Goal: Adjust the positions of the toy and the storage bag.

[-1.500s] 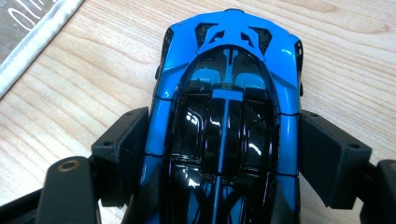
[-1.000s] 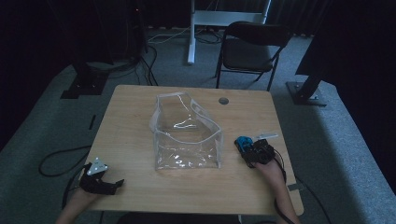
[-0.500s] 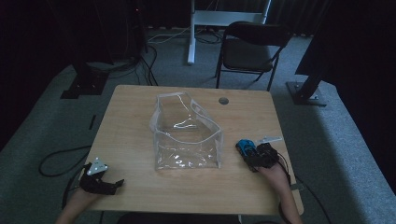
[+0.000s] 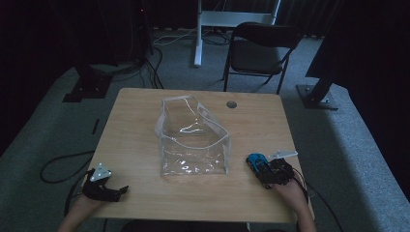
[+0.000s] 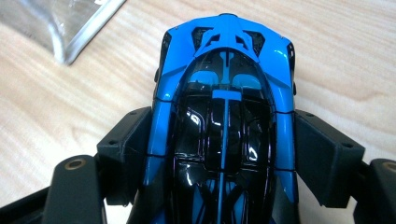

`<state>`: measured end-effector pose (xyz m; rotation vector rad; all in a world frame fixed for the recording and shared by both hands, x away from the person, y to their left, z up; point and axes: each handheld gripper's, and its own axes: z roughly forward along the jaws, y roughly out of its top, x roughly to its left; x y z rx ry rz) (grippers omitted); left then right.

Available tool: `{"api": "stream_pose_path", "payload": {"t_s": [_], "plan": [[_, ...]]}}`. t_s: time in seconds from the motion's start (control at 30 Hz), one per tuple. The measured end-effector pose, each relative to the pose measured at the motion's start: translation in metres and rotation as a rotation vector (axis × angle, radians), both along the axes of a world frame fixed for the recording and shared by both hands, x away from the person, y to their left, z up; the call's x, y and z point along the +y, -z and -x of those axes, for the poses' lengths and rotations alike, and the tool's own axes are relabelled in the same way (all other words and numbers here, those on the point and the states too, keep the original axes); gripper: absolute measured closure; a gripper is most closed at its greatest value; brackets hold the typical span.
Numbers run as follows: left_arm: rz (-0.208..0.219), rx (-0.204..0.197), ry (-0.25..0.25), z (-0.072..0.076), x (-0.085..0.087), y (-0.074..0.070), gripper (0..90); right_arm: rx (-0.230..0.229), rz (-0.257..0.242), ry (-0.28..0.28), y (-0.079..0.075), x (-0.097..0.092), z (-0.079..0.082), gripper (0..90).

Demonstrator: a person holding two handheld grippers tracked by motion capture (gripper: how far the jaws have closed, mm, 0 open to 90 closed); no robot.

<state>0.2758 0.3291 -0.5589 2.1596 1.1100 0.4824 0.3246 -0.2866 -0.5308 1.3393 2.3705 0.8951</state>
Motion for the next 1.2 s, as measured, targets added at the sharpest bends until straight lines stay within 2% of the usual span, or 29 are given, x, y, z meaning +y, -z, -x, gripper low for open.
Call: {"api": "stream_pose_path", "payload": {"t_s": [0.43, 0.63, 0.73, 0.97, 1.03, 1.07, 1.2], "plan": [[0.001, 0.001, -0.001, 0.0, 0.0, 0.0, 0.4, 0.0, 0.0, -0.015, 0.001, -0.009, 0.037, 25.2], [0.0, 0.001, -0.001, 0.0, 0.0, 0.0, 0.4, 0.019, -0.007, -0.019, 0.005, -0.015, 0.051, 25.2], [0.0, 0.0, -0.001, 0.0, 0.0, 0.0, 0.4, 0.016, 0.016, -0.016, 0.005, -0.019, 0.062, 25.2], [0.001, 0.0, -0.001, 0.0, 0.0, 0.0, 0.4, 0.017, 0.016, -0.007, 0.005, -0.024, 0.072, 25.2], [0.0, 0.0, -0.001, 0.0, 0.0, 0.0, 0.4, 0.021, -0.003, -0.021, 0.004, -0.023, 0.075, 25.2], [0.001, 0.0, -0.001, 0.0, 0.0, 0.0, 0.4, 0.01, -0.001, -0.018, 0.004, -0.022, 0.077, 25.2], [0.001, 0.0, -0.001, 0.0, 0.0, 0.0, 0.4, 0.015, -0.01, -0.036, 0.004, -0.018, 0.078, 25.2]]}}
